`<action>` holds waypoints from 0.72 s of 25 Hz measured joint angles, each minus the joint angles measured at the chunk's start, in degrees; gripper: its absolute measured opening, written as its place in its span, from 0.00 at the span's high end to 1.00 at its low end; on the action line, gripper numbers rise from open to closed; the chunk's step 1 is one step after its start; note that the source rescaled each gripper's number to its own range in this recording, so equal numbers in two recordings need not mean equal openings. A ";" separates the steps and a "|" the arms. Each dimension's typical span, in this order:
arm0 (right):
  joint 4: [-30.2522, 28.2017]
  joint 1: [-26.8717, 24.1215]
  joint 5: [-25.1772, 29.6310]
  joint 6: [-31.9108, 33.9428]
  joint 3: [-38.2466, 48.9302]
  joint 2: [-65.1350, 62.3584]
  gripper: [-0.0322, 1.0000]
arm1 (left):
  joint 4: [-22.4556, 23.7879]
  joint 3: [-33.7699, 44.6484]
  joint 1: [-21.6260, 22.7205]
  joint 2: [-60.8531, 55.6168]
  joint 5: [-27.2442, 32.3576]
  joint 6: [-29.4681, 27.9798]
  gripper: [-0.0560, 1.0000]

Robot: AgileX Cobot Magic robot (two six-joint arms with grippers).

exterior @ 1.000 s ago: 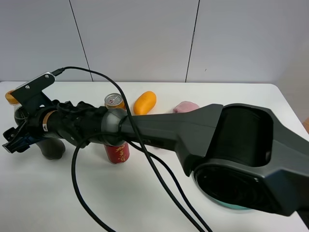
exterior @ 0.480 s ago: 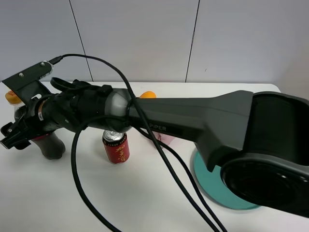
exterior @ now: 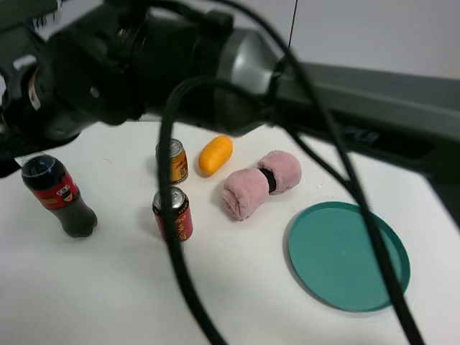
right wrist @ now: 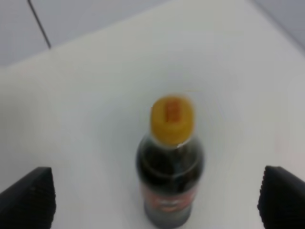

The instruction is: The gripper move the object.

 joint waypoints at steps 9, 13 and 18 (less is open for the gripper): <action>-10.08 -7.49 8.55 2.41 0.00 -17.34 0.22 | 0.00 0.00 0.00 0.00 0.00 0.00 0.00; -13.87 -15.75 15.51 2.77 0.00 -23.34 0.22 | 0.00 0.00 0.00 0.00 0.00 0.00 0.00; -15.41 -28.73 23.75 2.53 -0.04 -29.43 0.22 | 0.00 0.00 0.00 0.00 0.00 0.00 0.00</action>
